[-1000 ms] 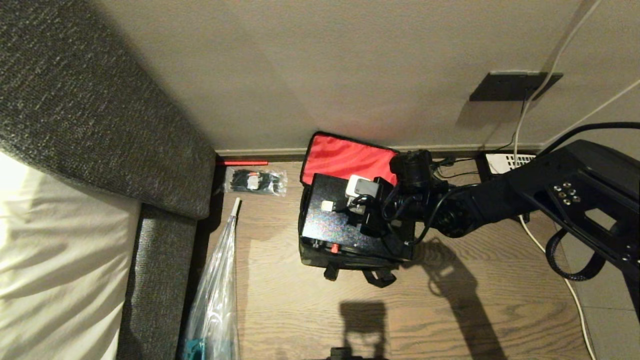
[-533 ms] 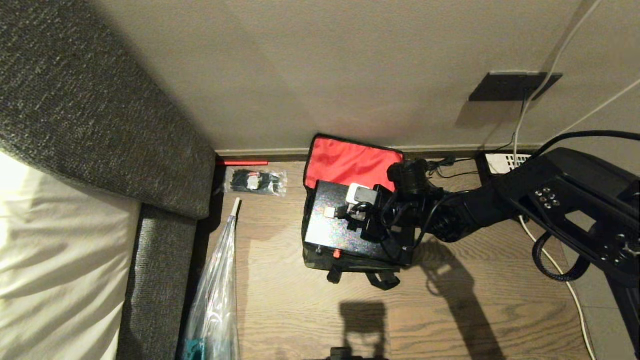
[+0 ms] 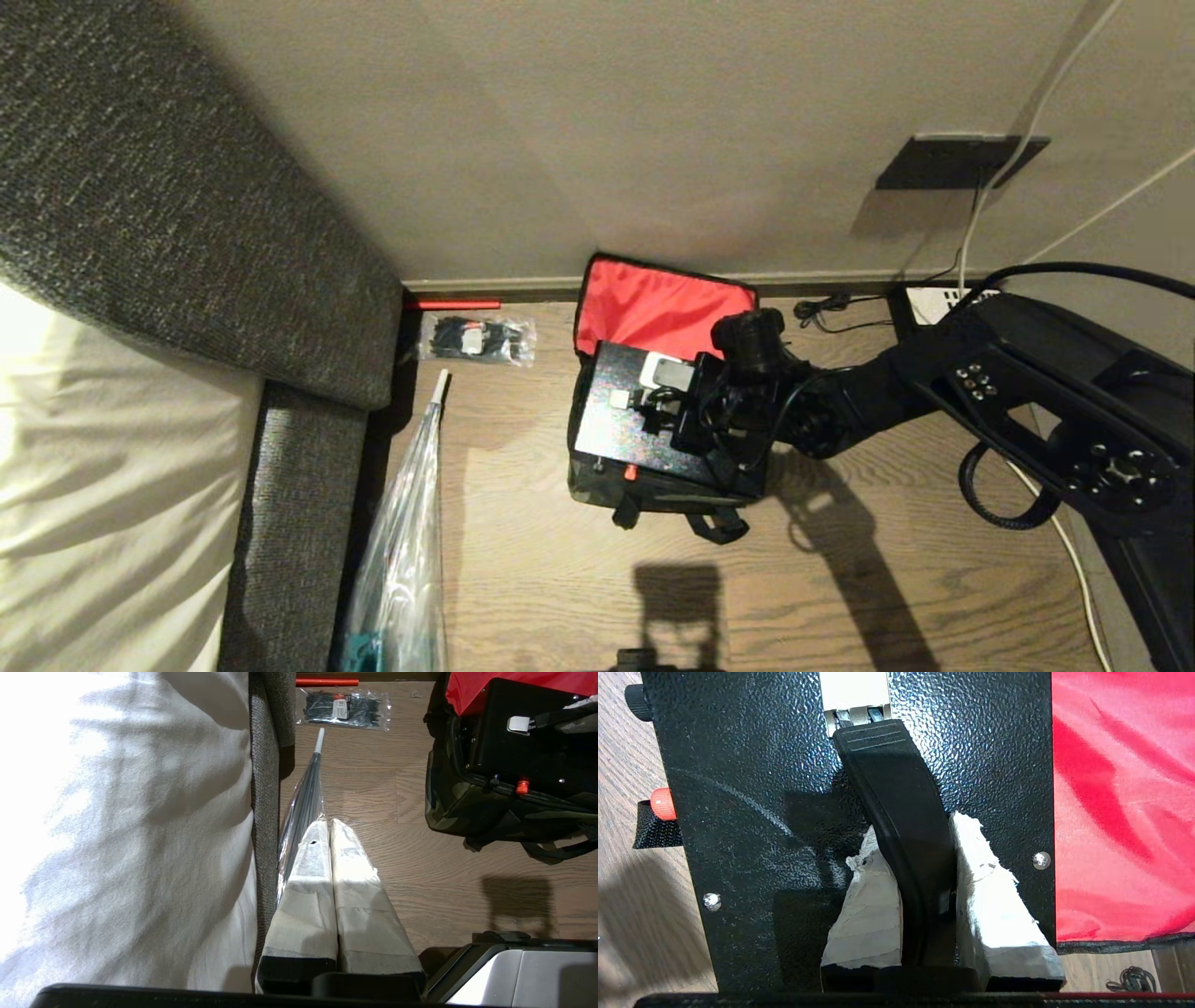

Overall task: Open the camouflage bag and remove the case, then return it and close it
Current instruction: Place the black box back

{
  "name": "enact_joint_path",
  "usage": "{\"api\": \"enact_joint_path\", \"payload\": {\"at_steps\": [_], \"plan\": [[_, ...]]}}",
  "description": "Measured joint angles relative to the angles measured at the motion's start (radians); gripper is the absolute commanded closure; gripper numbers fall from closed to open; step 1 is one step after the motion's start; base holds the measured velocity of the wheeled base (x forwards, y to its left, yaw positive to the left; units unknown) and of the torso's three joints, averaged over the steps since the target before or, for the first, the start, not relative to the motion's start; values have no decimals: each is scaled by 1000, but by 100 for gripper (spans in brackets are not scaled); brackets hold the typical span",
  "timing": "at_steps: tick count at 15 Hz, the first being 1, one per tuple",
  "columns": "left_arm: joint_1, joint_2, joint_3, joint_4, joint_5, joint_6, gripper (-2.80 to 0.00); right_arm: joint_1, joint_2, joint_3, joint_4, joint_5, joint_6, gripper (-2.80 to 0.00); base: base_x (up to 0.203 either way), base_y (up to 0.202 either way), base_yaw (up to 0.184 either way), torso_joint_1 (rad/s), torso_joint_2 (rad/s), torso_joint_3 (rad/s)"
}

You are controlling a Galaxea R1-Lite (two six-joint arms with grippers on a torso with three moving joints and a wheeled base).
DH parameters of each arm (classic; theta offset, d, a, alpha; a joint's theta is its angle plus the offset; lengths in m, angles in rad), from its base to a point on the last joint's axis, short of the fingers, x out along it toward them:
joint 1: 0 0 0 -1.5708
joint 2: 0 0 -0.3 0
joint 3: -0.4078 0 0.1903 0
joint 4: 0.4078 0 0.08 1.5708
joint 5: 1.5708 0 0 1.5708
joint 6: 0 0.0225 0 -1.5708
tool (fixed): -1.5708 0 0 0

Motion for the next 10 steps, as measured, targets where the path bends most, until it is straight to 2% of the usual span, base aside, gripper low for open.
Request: {"api": "enact_joint_path", "payload": {"at_steps": [5,10], "plan": [[0,0,0,0,0,0,0,3,-32,-17,34,-6,8,0,0,0,0,0,0,0],[0,0,0,0,1,0,0,47,-156,3,196,-5,46,0,0,0,0,0,0,0]]}}
